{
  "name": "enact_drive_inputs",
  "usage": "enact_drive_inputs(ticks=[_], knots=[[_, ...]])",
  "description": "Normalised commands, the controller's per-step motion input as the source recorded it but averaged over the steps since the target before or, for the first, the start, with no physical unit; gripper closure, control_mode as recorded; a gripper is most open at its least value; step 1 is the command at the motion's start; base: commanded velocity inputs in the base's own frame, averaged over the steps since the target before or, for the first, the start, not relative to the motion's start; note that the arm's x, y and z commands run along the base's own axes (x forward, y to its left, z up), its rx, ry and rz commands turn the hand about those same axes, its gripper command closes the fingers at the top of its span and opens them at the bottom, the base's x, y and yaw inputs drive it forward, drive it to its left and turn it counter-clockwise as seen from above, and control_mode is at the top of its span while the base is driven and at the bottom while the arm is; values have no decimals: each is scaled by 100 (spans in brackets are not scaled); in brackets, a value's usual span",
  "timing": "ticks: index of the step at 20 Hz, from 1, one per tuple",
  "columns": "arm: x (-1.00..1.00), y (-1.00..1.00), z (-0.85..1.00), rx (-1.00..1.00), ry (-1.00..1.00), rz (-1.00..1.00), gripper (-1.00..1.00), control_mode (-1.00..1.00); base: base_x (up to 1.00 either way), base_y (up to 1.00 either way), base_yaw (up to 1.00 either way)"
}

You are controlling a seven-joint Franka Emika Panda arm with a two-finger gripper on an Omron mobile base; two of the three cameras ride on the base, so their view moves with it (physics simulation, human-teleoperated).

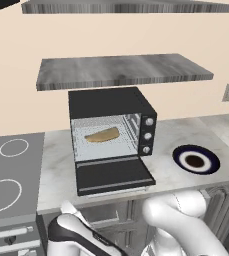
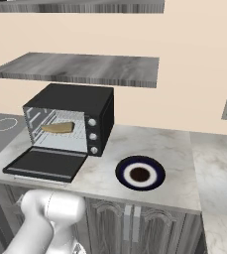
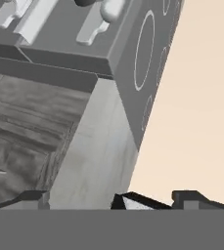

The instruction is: Pull the toaster oven rack outwards. Pick up the baguette from the plate and place it on the toaster oven rack. Close the toaster oven door fully and set the temperature to the lowest setting.

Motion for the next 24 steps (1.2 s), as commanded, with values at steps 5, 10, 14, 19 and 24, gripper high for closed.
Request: enact_drive_inputs(ticks=[5, 10, 14, 19, 24], knots=[[0, 51, 2, -78, -2, -3, -100, -100, 0, 0, 0], [4, 59, 37, -72, 11, -5, -100, -100, 0, 0, 0], [14, 78, 50, -50, 1, -7, -100, -100, 0, 0, 0], [17, 87, 46, -50, 2, -14, -100, -100, 0, 0, 0], [7, 48, 53, -65, 14, -11, -100, -100, 0, 0, 0]])
